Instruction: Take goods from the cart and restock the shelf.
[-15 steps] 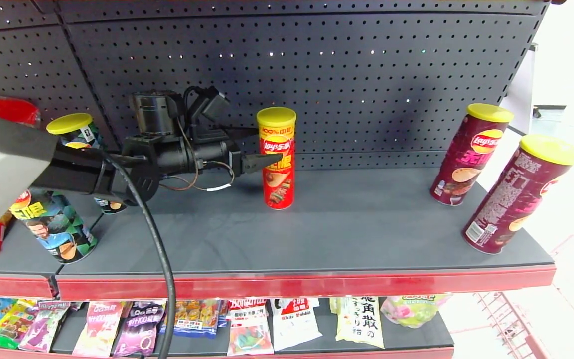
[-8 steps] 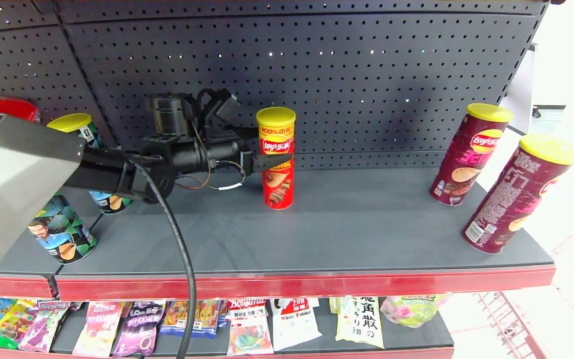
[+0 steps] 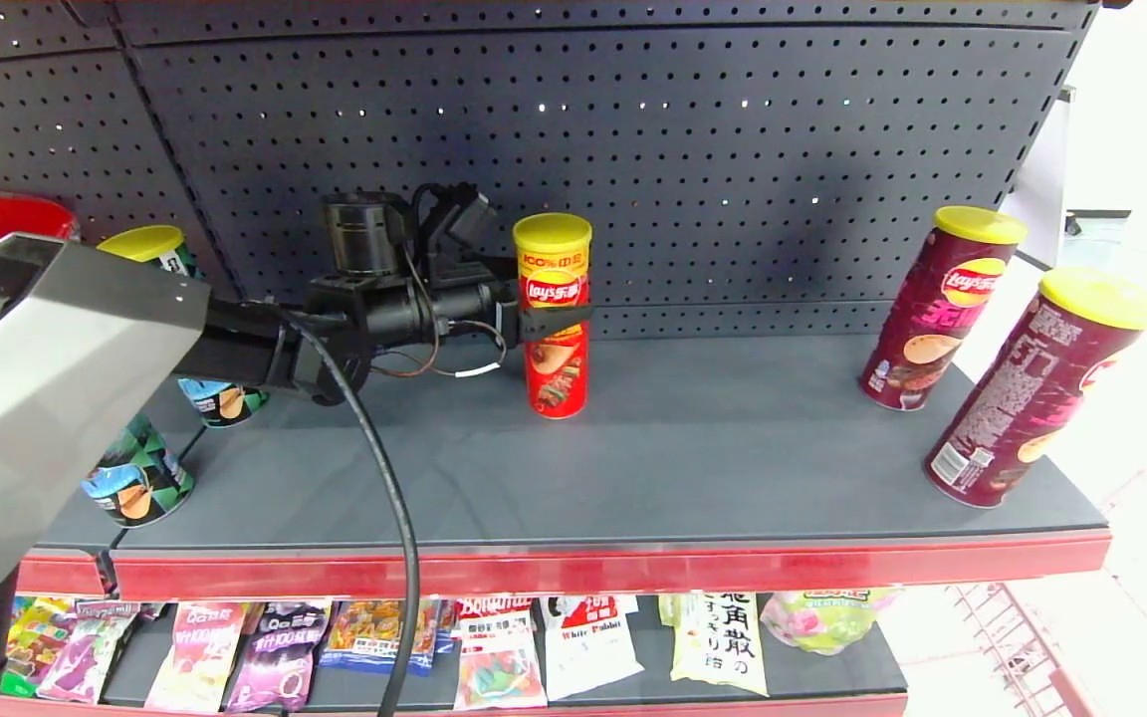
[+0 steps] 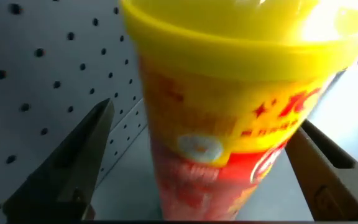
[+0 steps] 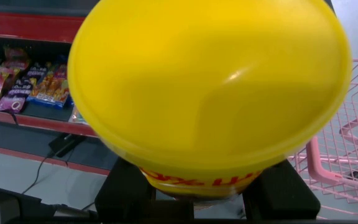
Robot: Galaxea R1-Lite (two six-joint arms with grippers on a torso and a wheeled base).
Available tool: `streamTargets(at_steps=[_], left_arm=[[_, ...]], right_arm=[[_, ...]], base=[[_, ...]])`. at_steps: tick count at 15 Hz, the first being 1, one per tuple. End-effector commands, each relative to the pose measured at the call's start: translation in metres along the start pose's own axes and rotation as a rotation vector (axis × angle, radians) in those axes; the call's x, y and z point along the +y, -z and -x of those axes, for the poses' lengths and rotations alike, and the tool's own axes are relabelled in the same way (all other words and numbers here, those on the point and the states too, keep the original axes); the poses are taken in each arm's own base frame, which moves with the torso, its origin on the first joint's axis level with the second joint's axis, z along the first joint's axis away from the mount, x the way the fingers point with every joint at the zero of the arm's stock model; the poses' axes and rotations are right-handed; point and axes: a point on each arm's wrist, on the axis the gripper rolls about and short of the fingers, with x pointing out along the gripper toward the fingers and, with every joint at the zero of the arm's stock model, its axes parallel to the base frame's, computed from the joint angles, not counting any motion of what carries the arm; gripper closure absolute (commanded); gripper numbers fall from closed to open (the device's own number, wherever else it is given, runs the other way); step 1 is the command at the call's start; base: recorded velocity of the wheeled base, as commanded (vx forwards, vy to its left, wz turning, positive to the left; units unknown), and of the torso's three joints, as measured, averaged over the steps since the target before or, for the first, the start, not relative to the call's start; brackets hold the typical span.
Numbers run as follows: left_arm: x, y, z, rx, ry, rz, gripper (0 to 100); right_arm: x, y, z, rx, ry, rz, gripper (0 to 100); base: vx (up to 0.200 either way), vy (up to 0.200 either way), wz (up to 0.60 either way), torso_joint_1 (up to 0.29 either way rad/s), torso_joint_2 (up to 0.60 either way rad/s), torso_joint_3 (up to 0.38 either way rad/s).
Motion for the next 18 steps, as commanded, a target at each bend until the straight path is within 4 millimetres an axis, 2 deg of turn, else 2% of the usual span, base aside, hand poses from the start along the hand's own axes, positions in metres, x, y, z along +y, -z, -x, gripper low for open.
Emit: streamTargets(at_steps=[1, 2, 3, 8, 11, 14, 15, 18], left_arm=[[-0.002, 0.002, -0.003, 0.002, 0.003, 0.002, 0], [-0.001, 0.003, -0.004, -0.005, 0.002, -0.004, 0], [0.000, 0.006, -0.005, -0.007, 0.002, -0.007, 100], [-0.002, 0.006, -0.008, -0.021, 0.006, -0.013, 100], [-0.007, -0.003, -0.003, -0.028, 0.006, -0.019, 100], [-0.024, -0.014, 0.018, -0.012, 0.018, 0.005, 100], [-0.046, -0.020, 0.043, 0.012, 0.040, 0.029, 100], [-0.078, -0.015, 0.078, 0.060, 0.073, 0.069, 100]], right_arm=[[0.000, 0.000, 0.000, 0.002, -0.001, -0.001, 100], [0.000, 0.000, 0.000, 0.002, -0.001, -0.002, 100], [0.000, 0.000, 0.000, 0.002, 0.002, -0.010, 100], [0.000, 0.000, 0.000, 0.002, 0.015, -0.018, 100], [0.000, 0.000, 0.000, 0.002, 0.015, -0.018, 100], [0.000, 0.000, 0.000, 0.002, 0.015, -0.018, 100], [0.000, 0.000, 0.000, 0.002, 0.015, -0.018, 100], [0.000, 0.000, 0.000, 0.000, 0.010, -0.018, 100]], base=[[0.000, 0.000, 0.00, 0.000, 0.00, 0.000], [0.000, 0.000, 0.00, 0.000, 0.00, 0.000], [0.000, 0.000, 0.00, 0.000, 0.00, 0.000], [0.000, 0.000, 0.00, 0.000, 0.00, 0.000], [0.000, 0.000, 0.00, 0.000, 0.00, 0.000], [0.000, 0.000, 0.00, 0.000, 0.00, 0.000], [0.000, 0.000, 0.00, 0.000, 0.00, 0.000], [0.000, 0.000, 0.00, 0.000, 0.00, 0.000]])
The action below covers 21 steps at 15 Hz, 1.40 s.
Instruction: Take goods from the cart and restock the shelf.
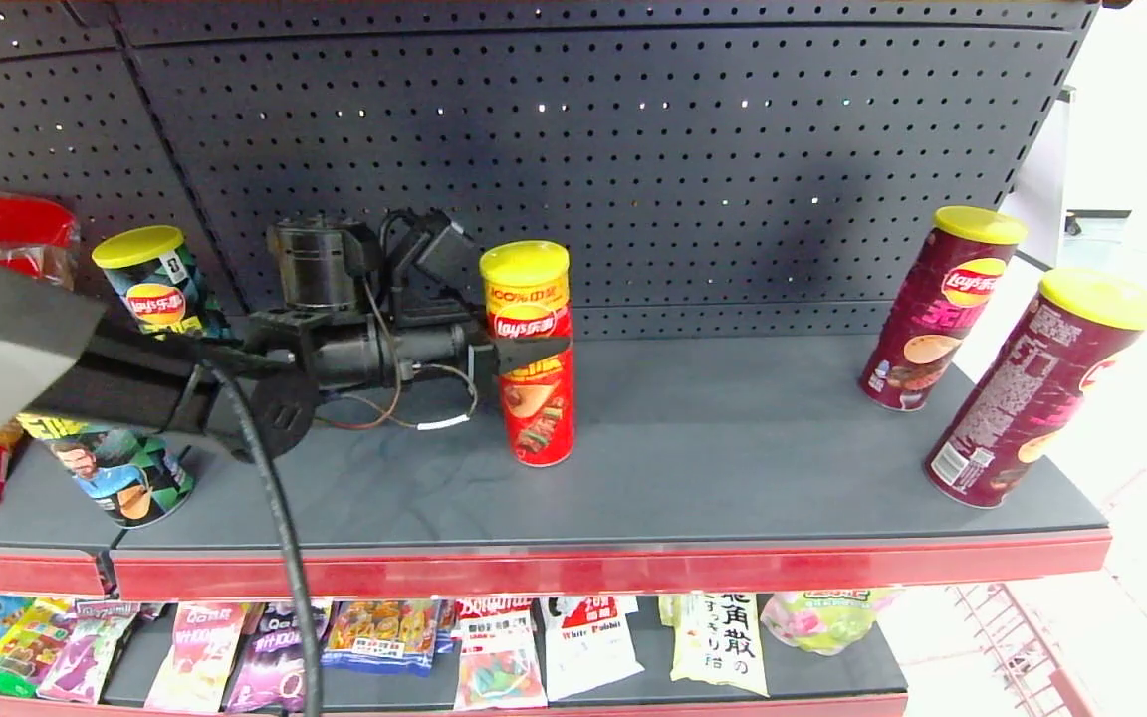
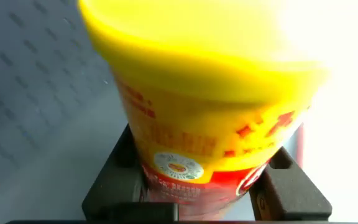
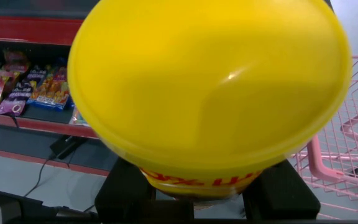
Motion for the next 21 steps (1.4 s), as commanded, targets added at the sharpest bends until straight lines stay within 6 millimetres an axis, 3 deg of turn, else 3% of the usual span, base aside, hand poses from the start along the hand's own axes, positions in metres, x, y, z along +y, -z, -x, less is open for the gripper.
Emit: streamTargets(at_steps=[1, 6, 21], left_arm=[[-0.036, -0.009, 0.039, -0.007, 0.010, -0.011, 100], [-0.058, 0.016, 0.043, -0.032, 0.039, -0.031, 100], [-0.061, 0.017, 0.051, -0.022, 0.022, -0.021, 100]], right_arm=[[0.000, 0.000, 0.000, 0.000, -0.003, 0.000, 100], [0.000, -0.001, 0.000, -0.002, -0.009, 0.001, 100], [0.000, 0.000, 0.000, 0.001, -0.009, 0.000, 100]], base=[[0.000, 0.000, 0.00, 0.000, 0.00, 0.000], [0.000, 0.000, 0.00, 0.000, 0.00, 0.000], [0.000, 0.000, 0.00, 0.000, 0.00, 0.000]])
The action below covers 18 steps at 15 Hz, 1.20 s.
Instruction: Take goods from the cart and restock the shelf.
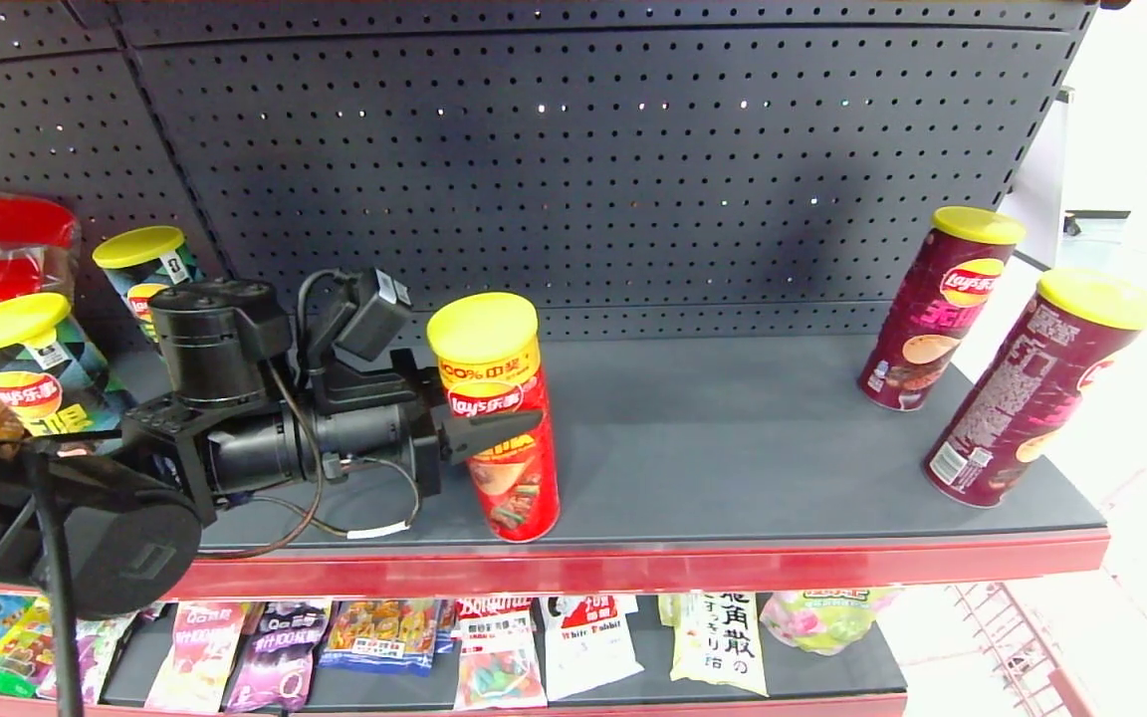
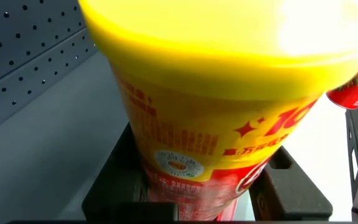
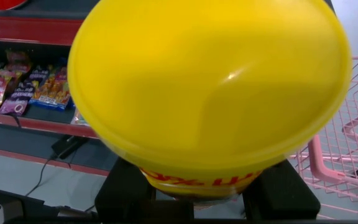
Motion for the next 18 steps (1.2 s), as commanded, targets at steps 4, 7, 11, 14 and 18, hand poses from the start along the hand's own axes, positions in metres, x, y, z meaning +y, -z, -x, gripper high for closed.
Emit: streamTargets(at_steps=[4, 7, 11, 14, 18], left_arm=[[0.001, 0.000, 0.001, 0.002, -0.006, 0.002, 100], [0.002, 0.001, 0.002, 0.003, -0.009, 0.004, 0], [0.001, 0.001, 0.002, 0.002, -0.007, 0.002, 0], [-0.004, 0.005, 0.011, 0.014, -0.019, 0.015, 0], [-0.019, 0.010, 0.048, 0.034, -0.073, 0.045, 0]], right_arm=[[0.000, 0.000, 0.000, 0.002, -0.001, 0.000, 100], [0.000, 0.000, 0.000, 0.002, -0.001, 0.000, 100], [0.000, 0.000, 0.000, 0.002, -0.001, 0.000, 100], [0.000, 0.000, 0.000, 0.000, -0.001, 0.001, 100], [0.000, 0.000, 0.000, 0.000, -0.001, 0.001, 100]], base=[[0.000, 0.000, 0.00, 0.000, 0.00, 0.000], [0.000, 0.000, 0.00, 0.000, 0.00, 0.000], [0.000, 0.000, 0.00, 0.000, 0.00, 0.000], [0.000, 0.000, 0.00, 0.000, 0.00, 0.000], [0.000, 0.000, 0.00, 0.000, 0.00, 0.000]])
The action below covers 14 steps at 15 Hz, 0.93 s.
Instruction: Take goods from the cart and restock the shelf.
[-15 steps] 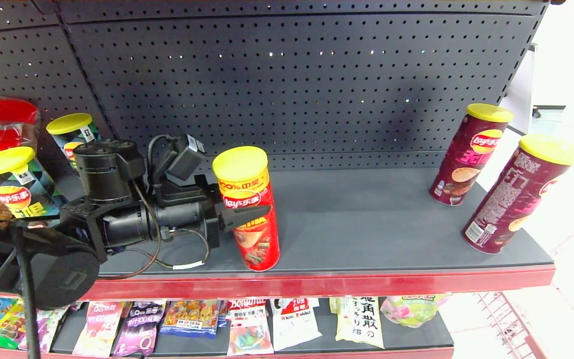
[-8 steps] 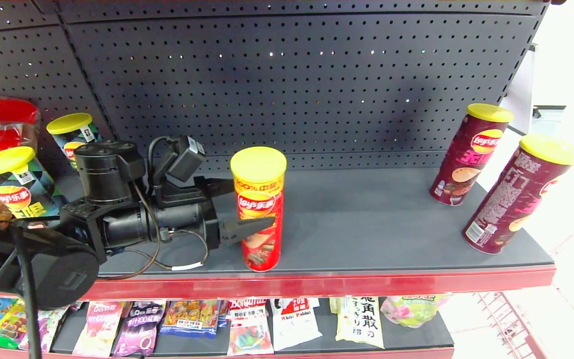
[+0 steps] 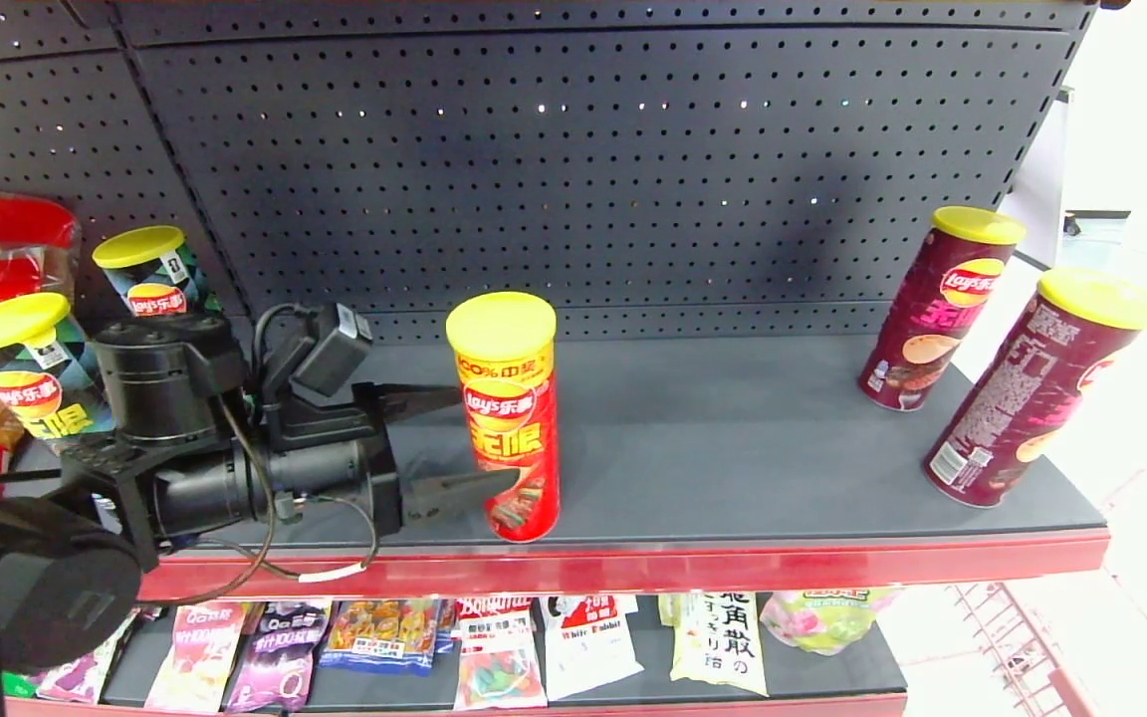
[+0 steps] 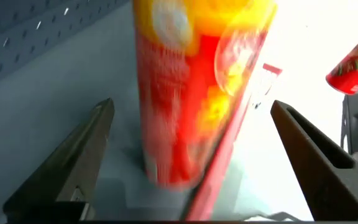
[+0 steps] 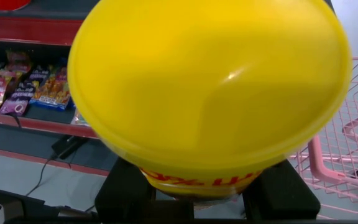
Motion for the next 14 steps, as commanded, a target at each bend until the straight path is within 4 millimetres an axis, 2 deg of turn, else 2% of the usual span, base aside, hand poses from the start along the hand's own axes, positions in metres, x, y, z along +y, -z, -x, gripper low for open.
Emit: streamTargets(at_steps=[1, 3, 4, 6, 9, 11, 12, 13, 14], left_arm=[[-0.012, -0.001, 0.028, -0.008, -0.042, 0.001, 0], [-0.028, 0.000, 0.048, -0.014, -0.059, 0.024, 0], [-0.041, 0.003, 0.067, -0.018, -0.127, 0.052, 0], [-0.058, 0.004, 0.087, -0.024, -0.332, 0.041, 0], [-0.083, 0.007, 0.112, -0.041, -0.458, 0.049, 0], [-0.117, 0.012, 0.142, -0.024, -0.473, 0.090, 0], [-0.126, 0.012, 0.151, -0.010, -0.488, 0.105, 0], [-0.145, 0.012, 0.168, 0.019, -0.516, 0.133, 0], [-0.157, 0.015, 0.178, 0.042, -0.540, 0.148, 0]], right_arm=[[0.000, 0.000, 0.000, 0.002, -0.002, 0.001, 100], [0.000, 0.000, 0.000, 0.005, -0.003, 0.000, 100], [0.000, -0.001, -0.001, 0.007, -0.008, 0.001, 100], [-0.001, -0.003, -0.001, 0.011, -0.032, 0.006, 100], [-0.001, -0.028, -0.003, 0.041, -0.094, 0.020, 100], [0.002, -0.083, -0.018, 0.078, -0.137, 0.029, 100], [0.004, -0.099, -0.027, 0.074, -0.148, 0.031, 100], [0.009, -0.124, -0.049, 0.047, -0.190, 0.038, 100], [0.014, -0.135, -0.064, 0.032, -0.235, 0.045, 100]], base=[[0.000, 0.000, 0.00, 0.000, 0.00, 0.000], [0.000, 0.000, 0.00, 0.000, 0.00, 0.000], [0.000, 0.000, 0.00, 0.000, 0.00, 0.000], [0.000, 0.000, 0.00, 0.000, 0.00, 0.000], [0.000, 0.000, 0.00, 0.000, 0.00, 0.000], [0.000, 0.000, 0.00, 0.000, 0.00, 0.000], [0.000, 0.000, 0.00, 0.000, 0.00, 0.000], [0.000, 0.000, 0.00, 0.000, 0.00, 0.000], [0.000, 0.000, 0.00, 0.000, 0.00, 0.000]])
